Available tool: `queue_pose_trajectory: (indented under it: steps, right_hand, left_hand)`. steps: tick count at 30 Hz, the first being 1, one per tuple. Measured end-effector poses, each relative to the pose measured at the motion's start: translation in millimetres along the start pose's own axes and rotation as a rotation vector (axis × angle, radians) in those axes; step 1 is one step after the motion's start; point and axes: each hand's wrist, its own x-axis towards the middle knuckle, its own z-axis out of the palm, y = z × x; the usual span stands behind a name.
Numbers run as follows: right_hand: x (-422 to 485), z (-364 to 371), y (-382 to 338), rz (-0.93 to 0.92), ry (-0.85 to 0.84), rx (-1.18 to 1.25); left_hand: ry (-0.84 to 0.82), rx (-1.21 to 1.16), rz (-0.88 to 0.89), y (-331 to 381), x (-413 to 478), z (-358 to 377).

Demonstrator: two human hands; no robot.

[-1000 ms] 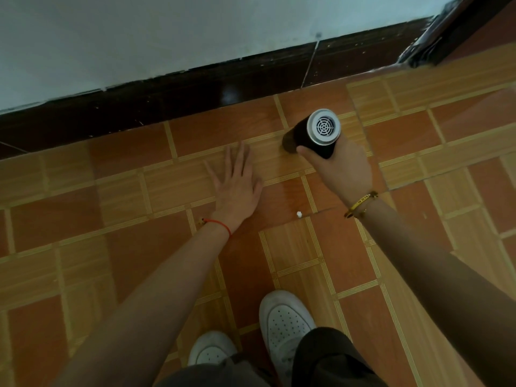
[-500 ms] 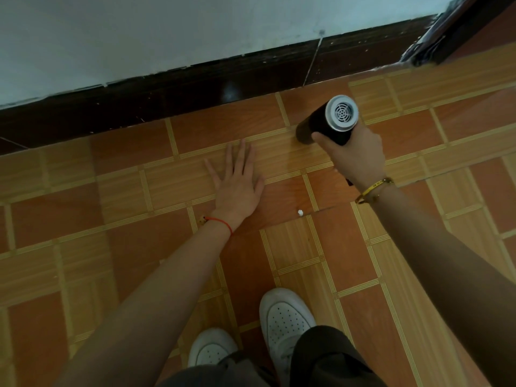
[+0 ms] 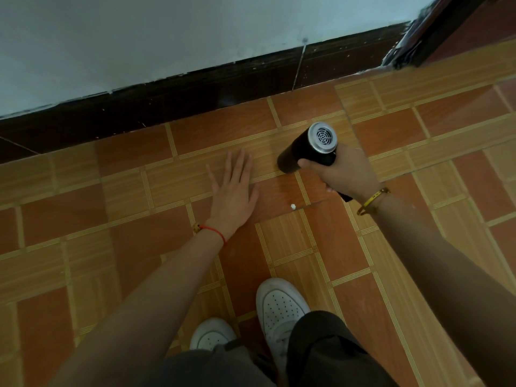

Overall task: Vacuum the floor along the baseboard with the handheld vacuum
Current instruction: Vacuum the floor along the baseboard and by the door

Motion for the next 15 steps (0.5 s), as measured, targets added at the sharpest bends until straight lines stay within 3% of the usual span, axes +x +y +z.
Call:
queue_pose_trajectory:
  steps: [12,15]
  right_hand:
    - [-44,-5,27,0.018,-0.013,-0.067]
    - [-54,-13,27,0.037,-0.138,-0.05]
  left_hand:
    - [-0.003,0.025,0.015,33,-5,-3]
    - [-0.009,0.016,0.027,40,-4,-1]
